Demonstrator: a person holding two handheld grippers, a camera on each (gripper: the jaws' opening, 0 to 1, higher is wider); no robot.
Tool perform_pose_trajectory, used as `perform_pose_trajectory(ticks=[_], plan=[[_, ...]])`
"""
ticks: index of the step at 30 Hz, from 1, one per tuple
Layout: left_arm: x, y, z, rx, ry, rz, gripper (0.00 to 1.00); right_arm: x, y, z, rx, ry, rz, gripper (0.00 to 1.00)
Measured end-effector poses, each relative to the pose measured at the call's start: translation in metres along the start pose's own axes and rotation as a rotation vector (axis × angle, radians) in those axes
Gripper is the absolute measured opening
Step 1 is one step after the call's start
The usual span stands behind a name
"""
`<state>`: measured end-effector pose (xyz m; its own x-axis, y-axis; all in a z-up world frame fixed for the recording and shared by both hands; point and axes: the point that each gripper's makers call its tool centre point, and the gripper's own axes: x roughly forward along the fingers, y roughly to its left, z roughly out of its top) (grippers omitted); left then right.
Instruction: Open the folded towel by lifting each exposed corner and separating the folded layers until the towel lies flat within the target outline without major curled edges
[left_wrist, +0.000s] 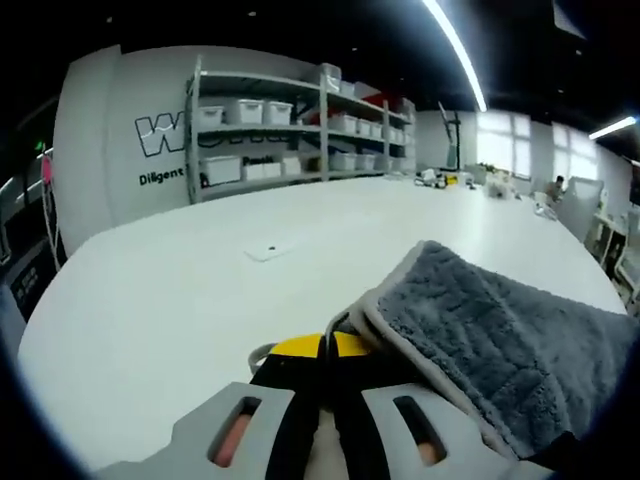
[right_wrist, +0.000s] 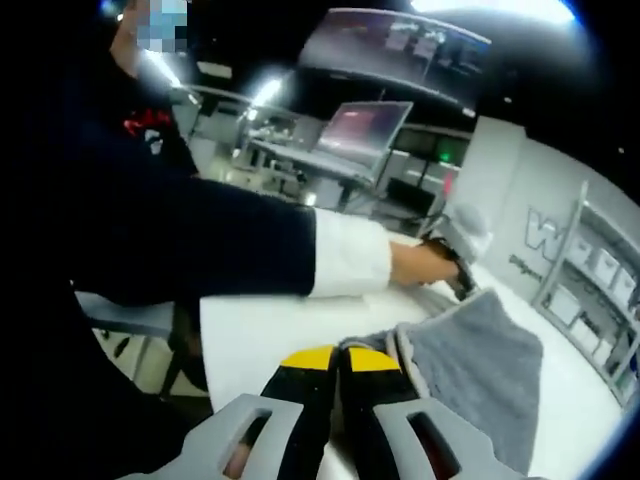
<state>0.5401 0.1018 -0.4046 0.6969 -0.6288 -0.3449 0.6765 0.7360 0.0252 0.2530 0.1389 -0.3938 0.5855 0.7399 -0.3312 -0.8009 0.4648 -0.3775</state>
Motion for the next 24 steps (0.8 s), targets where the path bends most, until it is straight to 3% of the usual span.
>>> perform_pose_trajectory(ticks=[1,2,9,15,19,21,24], plan=[[0.0,-0.001,0.0,0.009,-0.005,0.005,0.01,0.0,0.001,0.0,0.001,-0.004,0.002,0.0],[0.008,0.013,0.004,0.015,-0.007,0.008,0.02,0.001,0.002,0.0,0.004,-0.008,0.012,0.0],[0.011,0.024,0.008,0.053,-0.031,0.027,0.04,0.0,0.005,0.001,-0.007,-0.021,0.02,0.02],[0.012,0.035,0.01,0.065,-0.05,0.047,0.15,-0.011,0.008,0.001,0.008,-0.031,0.042,0.04],[0.016,0.055,0.013,0.042,-0.053,0.072,0.22,-0.024,0.01,0.009,0.028,-0.07,0.05,0.0],[0.02,0.068,0.019,0.026,-0.058,0.063,0.23,-0.028,0.008,0.012,-0.004,-0.086,0.024,0.0],[0.02,0.069,0.021,0.049,-0.056,0.074,0.25,-0.034,0.004,0.012,-0.059,-0.092,-0.01,0.0]])
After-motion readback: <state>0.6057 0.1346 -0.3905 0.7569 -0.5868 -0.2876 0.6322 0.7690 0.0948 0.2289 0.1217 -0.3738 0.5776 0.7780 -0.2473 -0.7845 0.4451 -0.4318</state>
